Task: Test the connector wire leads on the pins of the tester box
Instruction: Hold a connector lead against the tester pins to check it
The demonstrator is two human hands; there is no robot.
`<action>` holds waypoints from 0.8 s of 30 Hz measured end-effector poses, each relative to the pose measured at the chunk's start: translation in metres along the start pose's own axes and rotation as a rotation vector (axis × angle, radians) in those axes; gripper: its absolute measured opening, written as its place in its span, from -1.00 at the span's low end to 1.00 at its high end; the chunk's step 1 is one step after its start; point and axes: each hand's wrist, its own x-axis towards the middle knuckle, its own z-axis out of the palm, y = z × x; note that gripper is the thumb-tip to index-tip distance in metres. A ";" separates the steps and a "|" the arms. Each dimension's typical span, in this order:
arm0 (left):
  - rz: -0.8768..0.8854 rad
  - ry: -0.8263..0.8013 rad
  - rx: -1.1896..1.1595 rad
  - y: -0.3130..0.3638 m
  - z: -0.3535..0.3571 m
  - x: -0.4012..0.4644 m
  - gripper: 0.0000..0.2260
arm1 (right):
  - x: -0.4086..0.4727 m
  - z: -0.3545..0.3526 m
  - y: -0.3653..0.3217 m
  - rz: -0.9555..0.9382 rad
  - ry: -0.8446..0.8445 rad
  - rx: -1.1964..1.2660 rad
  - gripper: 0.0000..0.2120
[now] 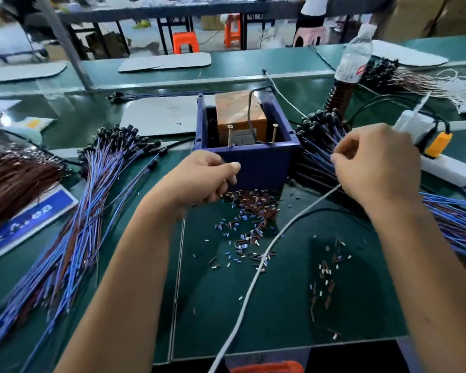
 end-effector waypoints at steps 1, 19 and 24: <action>0.000 0.019 -0.032 0.000 0.003 0.002 -0.71 | -0.002 0.004 -0.008 -0.042 0.001 0.030 -0.93; -0.372 0.625 0.940 -0.108 -0.084 0.029 -0.66 | -0.070 0.125 -0.195 -0.551 -0.743 0.184 -0.92; -0.267 0.719 0.751 -0.113 -0.098 0.029 -0.77 | -0.067 0.144 -0.220 -0.385 -0.806 0.323 -0.96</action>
